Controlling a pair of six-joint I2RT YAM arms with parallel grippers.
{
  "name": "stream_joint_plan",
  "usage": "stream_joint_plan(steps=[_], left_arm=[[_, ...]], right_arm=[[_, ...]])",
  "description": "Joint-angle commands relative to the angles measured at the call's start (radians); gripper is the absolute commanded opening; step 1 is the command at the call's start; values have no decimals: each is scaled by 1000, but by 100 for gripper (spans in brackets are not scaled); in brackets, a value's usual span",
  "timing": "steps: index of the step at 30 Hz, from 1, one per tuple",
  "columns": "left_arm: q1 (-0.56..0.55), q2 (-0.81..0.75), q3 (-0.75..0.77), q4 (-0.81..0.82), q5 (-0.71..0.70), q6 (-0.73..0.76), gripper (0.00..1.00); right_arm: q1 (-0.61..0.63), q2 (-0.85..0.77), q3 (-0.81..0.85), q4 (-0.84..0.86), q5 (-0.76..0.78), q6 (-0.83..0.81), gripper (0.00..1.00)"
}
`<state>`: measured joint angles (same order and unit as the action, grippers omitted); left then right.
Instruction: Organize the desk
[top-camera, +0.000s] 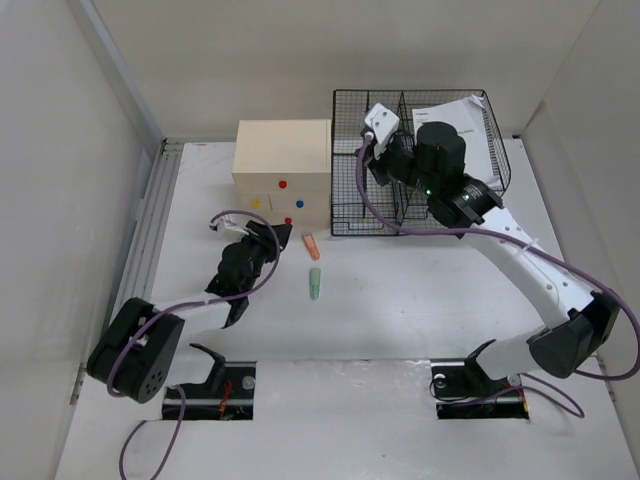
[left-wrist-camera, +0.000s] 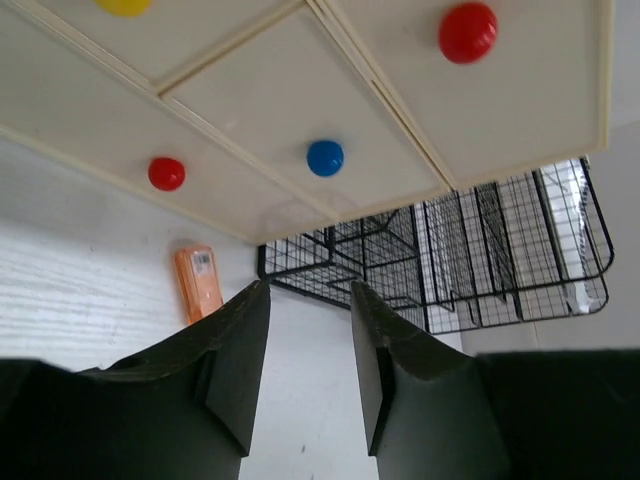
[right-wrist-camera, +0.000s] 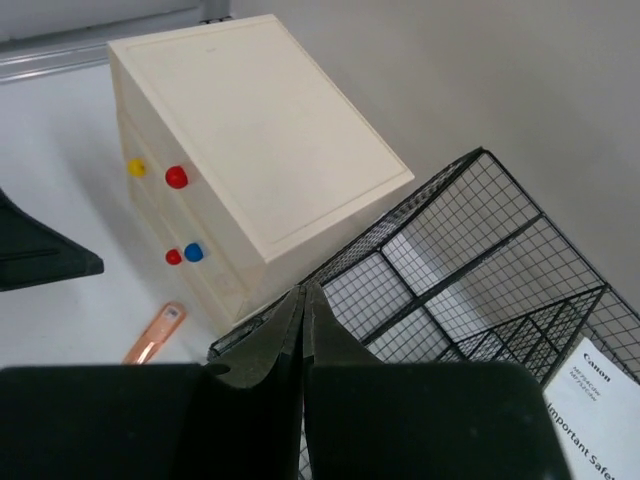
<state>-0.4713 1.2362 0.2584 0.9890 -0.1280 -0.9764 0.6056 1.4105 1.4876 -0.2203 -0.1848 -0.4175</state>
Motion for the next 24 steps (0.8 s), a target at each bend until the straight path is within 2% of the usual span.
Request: stream_joint_plan(steps=[1,11,24], left_arm=[[42,68,44,143,45,-33,36],[125,262,97,151,110,-81,45],[169,561,180,338,148,-110,44]], right_arm=[[-35,-53,3,58,-62,40,3],[-46,-44,3,58,-88,72,2],[-46,-25,-6,58,-79,72,2]])
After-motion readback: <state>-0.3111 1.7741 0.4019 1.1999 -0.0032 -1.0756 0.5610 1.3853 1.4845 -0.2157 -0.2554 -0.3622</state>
